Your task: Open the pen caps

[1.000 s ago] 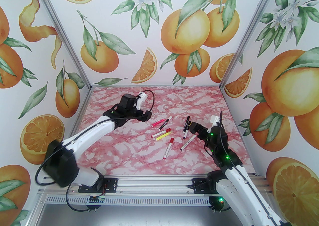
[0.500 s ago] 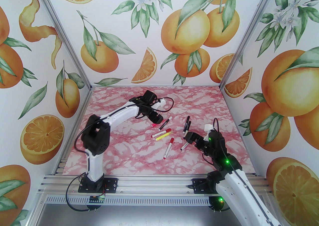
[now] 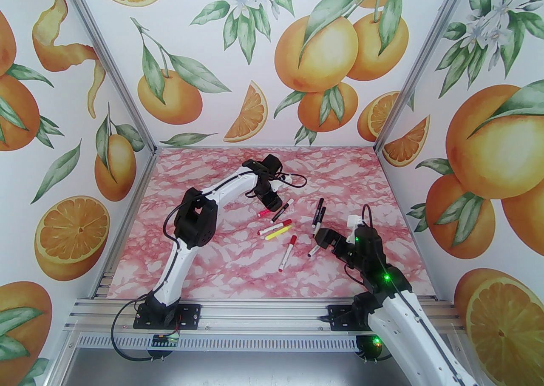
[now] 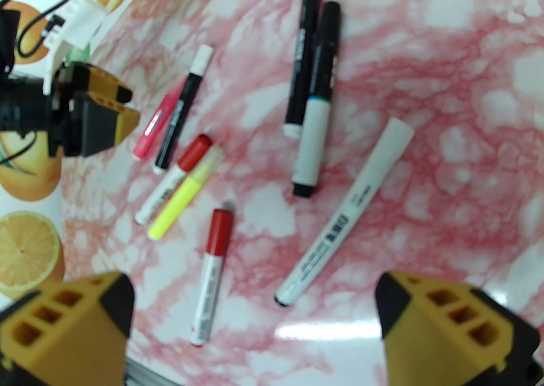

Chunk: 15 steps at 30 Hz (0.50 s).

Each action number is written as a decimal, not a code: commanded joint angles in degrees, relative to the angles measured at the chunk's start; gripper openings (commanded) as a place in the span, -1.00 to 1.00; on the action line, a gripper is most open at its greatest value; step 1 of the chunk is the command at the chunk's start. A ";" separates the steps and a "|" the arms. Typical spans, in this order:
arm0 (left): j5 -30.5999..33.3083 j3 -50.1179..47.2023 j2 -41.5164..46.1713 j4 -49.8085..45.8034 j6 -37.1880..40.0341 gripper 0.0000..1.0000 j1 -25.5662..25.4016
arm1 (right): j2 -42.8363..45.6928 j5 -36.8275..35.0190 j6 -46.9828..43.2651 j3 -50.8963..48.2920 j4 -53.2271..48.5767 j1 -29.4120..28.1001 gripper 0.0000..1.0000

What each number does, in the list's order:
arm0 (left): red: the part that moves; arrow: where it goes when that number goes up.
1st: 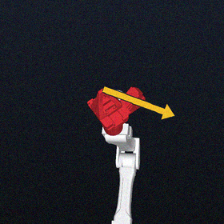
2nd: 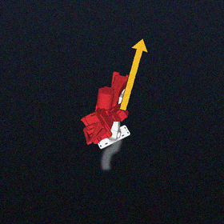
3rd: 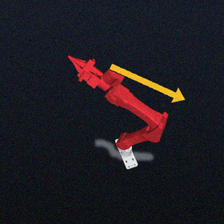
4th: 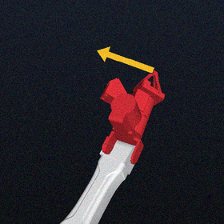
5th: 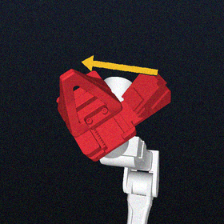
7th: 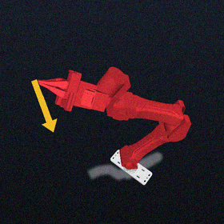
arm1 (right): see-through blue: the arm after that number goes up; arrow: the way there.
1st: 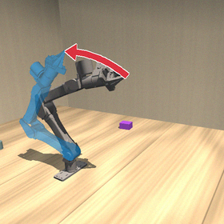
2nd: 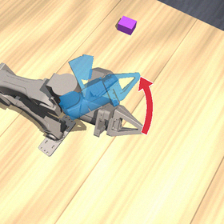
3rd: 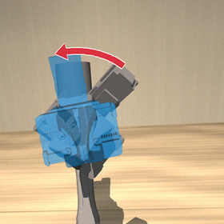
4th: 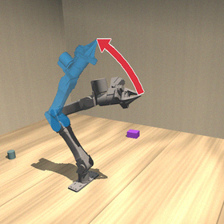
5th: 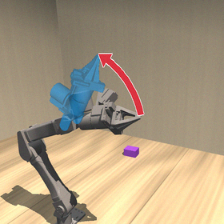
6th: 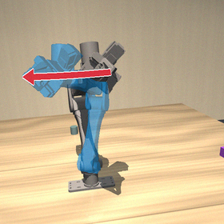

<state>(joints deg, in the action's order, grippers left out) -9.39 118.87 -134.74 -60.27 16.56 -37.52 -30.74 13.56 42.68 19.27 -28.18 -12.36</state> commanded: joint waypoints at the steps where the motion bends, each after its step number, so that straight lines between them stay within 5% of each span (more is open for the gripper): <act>1: 0.34 4.40 -2.49 -5.42 3.09 0.12 -0.19 | 0.42 0.94 0.83 -0.80 0.21 -0.21 0.99; 15: -1.85 9.45 -7.51 -10.10 4.12 -0.05 -0.31 | 0.07 1.60 1.64 -1.65 1.41 -0.21 1.00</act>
<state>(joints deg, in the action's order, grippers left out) -10.09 126.19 -141.12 -68.62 19.94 -37.56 -30.74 14.02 43.70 18.28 -28.10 -12.36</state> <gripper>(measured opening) 0.480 0.998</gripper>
